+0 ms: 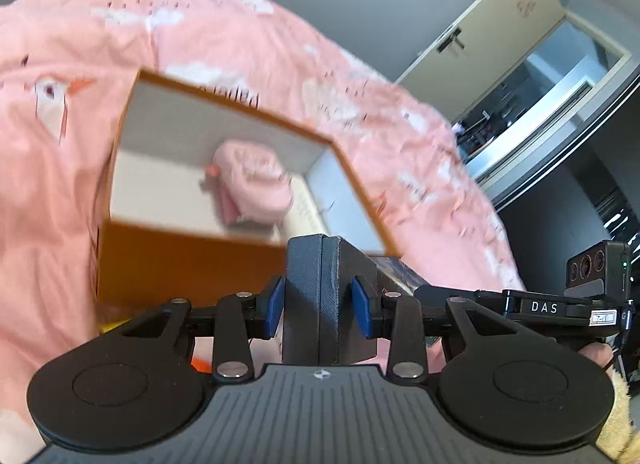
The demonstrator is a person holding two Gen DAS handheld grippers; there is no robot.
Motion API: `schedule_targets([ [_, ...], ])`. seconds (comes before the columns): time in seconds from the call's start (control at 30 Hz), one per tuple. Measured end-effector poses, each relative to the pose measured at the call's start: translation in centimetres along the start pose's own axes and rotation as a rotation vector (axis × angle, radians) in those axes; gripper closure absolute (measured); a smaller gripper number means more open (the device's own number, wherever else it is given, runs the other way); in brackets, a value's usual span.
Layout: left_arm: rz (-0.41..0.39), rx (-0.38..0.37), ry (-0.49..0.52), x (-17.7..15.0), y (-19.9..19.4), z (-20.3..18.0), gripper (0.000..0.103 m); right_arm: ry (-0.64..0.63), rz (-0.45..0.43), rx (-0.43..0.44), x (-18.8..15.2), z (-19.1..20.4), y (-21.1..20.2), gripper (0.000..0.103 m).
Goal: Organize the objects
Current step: 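Lift and carry the black box and picture card box over the shoebox, then lower the picture card box and black box into the shoebox with both tools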
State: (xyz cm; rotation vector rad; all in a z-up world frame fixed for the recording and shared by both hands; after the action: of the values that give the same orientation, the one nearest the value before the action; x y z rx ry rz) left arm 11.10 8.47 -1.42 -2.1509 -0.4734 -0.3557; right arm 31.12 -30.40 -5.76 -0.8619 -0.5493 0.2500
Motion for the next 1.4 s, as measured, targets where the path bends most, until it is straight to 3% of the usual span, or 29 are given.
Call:
schedule_targets([
  [0.1, -0.033, 0.002, -0.007, 2.3, -1.0, -0.2, 0.062, -0.047, -0.016, 0.026, 1.6, 0.2, -2.4, 0.041],
  [0.2, -0.054, 0.063, -0.009, 4.8, -1.3, 0.0, 0.062, -0.066, 0.001, 0.004, 4.0, 0.5, -4.6, 0.041],
  [0.37, -0.009, 0.132, -0.037, 8.1, 0.7, 1.4, 0.062, -0.031, 0.134, -0.076, 7.8, 0.0, -0.7, 0.041],
  [0.6, 0.087, 0.141, -0.107, 10.0, 4.3, 4.7, 0.062, 0.03, 0.328, -0.157, 10.3, -2.2, 4.8, 0.041],
  [0.83, 0.189, 0.18, -0.111, 10.2, 6.9, 6.5, 0.062, 0.078, 0.448, -0.16, 10.1, -3.1, 8.6, 0.041],
  [1.17, 0.308, 0.241, -0.074, 10.0, 9.5, 6.7, 0.062, 0.032, 0.458, -0.24, 9.4, -2.7, 11.8, 0.04],
  [1.4, 0.367, 0.301, -0.041, 9.6, 11.0, 6.6, 0.062, -0.006, 0.477, -0.261, 9.2, -2.4, 11.6, 0.04],
])
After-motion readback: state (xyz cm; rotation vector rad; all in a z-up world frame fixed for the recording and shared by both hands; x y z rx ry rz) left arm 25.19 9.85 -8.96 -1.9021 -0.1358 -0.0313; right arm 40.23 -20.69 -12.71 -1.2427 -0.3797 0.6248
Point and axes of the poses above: each gripper's, at about its wrist camera, not at the fingertips, and y roughly the way its jaws point, z to its left, x to its top, the point moved 4 cm from there along y, roughly the way its jaws point, and after that the axes turned 11 degrees about z, right-handed, at the moved point
